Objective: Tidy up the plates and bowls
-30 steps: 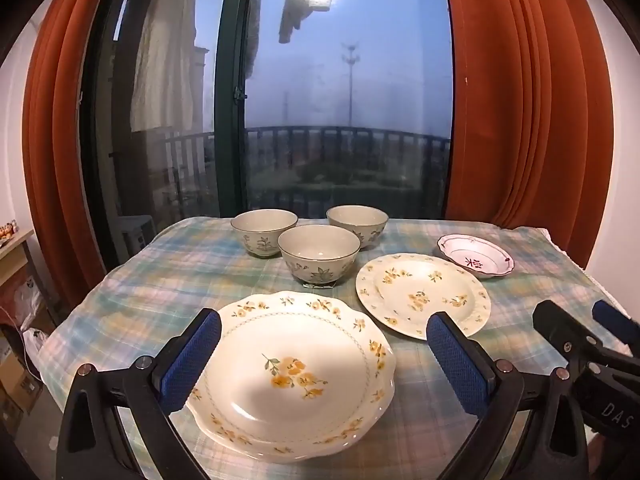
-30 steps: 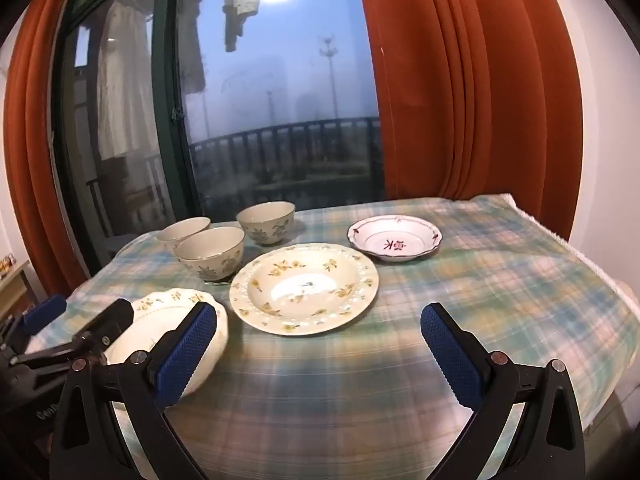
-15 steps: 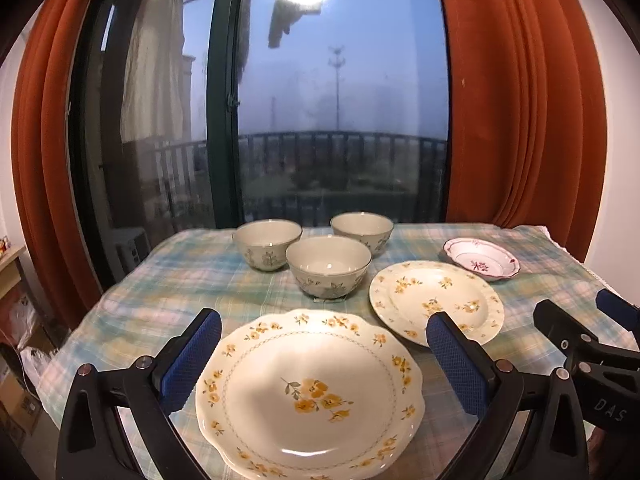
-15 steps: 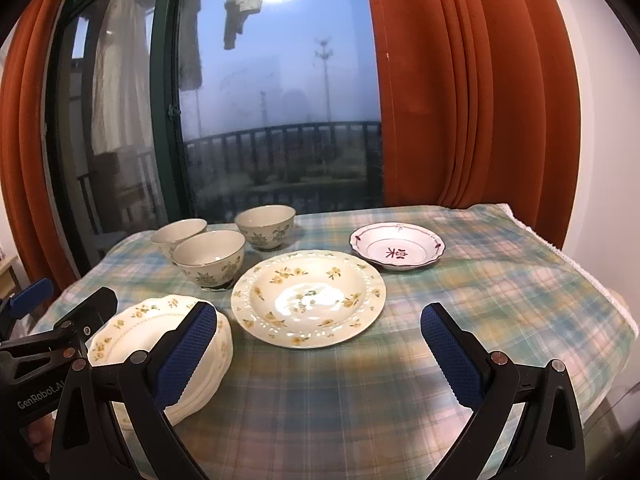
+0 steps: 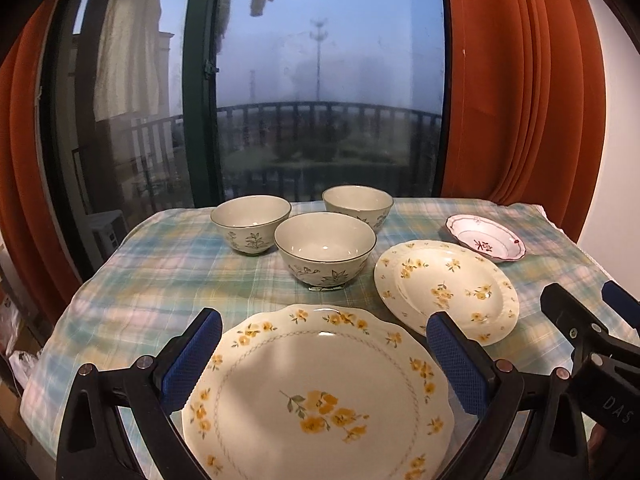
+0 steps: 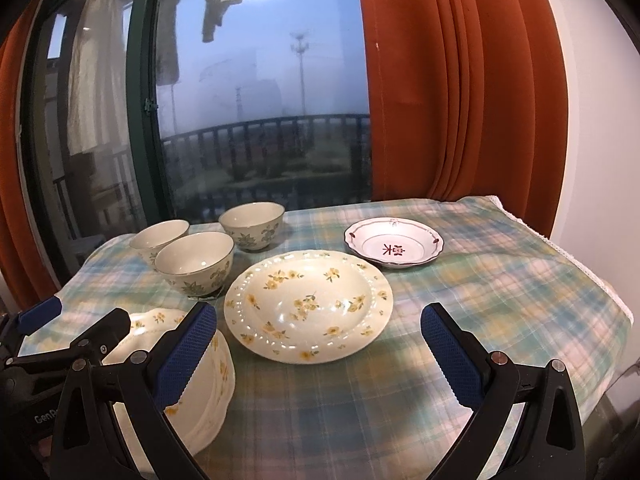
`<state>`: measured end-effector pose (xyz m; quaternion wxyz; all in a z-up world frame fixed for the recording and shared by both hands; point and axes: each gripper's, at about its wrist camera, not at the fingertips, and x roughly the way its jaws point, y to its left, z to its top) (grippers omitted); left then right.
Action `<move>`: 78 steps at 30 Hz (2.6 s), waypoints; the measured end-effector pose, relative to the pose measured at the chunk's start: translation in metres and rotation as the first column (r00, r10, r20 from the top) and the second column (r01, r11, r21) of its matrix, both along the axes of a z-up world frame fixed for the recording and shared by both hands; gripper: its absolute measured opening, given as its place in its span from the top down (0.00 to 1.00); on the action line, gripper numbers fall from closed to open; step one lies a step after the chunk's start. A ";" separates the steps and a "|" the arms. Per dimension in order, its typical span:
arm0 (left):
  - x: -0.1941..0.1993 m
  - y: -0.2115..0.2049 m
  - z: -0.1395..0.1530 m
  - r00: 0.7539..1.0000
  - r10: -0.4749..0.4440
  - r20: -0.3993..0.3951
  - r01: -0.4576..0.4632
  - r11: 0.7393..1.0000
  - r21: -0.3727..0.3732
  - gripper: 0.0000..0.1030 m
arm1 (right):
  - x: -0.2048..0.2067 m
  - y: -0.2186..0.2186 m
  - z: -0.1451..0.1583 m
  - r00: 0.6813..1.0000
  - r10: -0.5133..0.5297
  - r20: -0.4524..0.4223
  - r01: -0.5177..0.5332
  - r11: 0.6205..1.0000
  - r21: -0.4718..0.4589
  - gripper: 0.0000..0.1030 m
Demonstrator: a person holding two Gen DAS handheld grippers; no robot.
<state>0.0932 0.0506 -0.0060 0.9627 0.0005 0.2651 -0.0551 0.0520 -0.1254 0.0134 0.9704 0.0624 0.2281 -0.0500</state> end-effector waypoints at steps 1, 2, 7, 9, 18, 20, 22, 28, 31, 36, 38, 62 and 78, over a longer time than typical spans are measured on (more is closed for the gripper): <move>0.002 0.001 -0.001 1.000 -0.005 -0.002 0.005 1.000 0.001 0.00 | 0.001 0.001 -0.001 1.000 -0.011 0.005 0.011 1.000 -0.001 0.00; 0.005 0.002 -0.002 1.000 -0.014 -0.005 0.014 1.000 -0.002 0.00 | 0.002 0.002 -0.001 1.000 -0.022 0.005 0.022 1.000 0.000 0.00; 0.012 0.004 -0.005 0.999 -0.028 -0.016 0.028 1.000 -0.007 0.00 | 0.010 0.006 -0.001 0.999 -0.041 -0.011 0.040 0.999 -0.030 0.00; 0.013 0.002 -0.004 0.999 -0.029 -0.016 0.029 1.000 -0.008 0.00 | 0.013 0.007 -0.001 0.999 -0.040 -0.018 0.040 0.998 -0.039 0.00; 0.012 -0.005 -0.002 1.000 -0.017 -0.001 0.017 1.000 -0.011 0.00 | 0.012 0.003 0.001 1.000 0.001 -0.023 -0.002 0.999 -0.042 0.00; 0.008 -0.008 -0.003 1.000 -0.004 0.005 0.004 1.000 0.000 0.00 | 0.010 0.000 0.000 1.000 0.012 -0.015 -0.013 0.999 -0.037 0.00; 0.004 -0.011 -0.003 1.000 0.004 0.009 -0.004 1.000 0.010 0.00 | 0.009 -0.004 -0.003 1.000 0.028 -0.011 -0.028 0.999 -0.028 0.00; -0.010 -0.021 -0.002 0.999 0.037 0.029 -0.037 0.999 0.030 0.00 | 0.003 -0.016 -0.009 0.999 0.053 -0.011 -0.054 0.998 -0.014 0.00; -0.015 -0.023 -0.002 0.998 0.061 0.030 -0.062 0.998 0.022 0.00 | 0.001 -0.021 -0.010 0.998 0.063 -0.018 -0.063 0.998 -0.003 0.00; -0.022 -0.024 -0.003 0.995 0.094 0.022 -0.094 0.995 0.008 0.00 | -0.002 -0.024 -0.011 0.996 0.082 -0.024 -0.082 0.997 0.002 0.00; -0.024 -0.023 -0.004 0.994 0.109 0.017 -0.109 0.994 0.001 0.00 | -0.003 -0.025 -0.011 0.996 0.090 -0.023 -0.090 0.996 0.000 0.00; -0.008 0.011 -0.023 0.988 0.148 -0.037 -0.146 0.988 0.056 0.00 | 0.016 0.007 -0.023 0.992 0.104 -0.075 -0.102 0.994 0.032 0.00; 0.025 0.059 -0.069 0.956 0.153 -0.250 -0.144 0.988 0.055 0.14 | 0.053 0.069 -0.059 0.958 0.169 -0.232 -0.157 0.985 0.069 0.01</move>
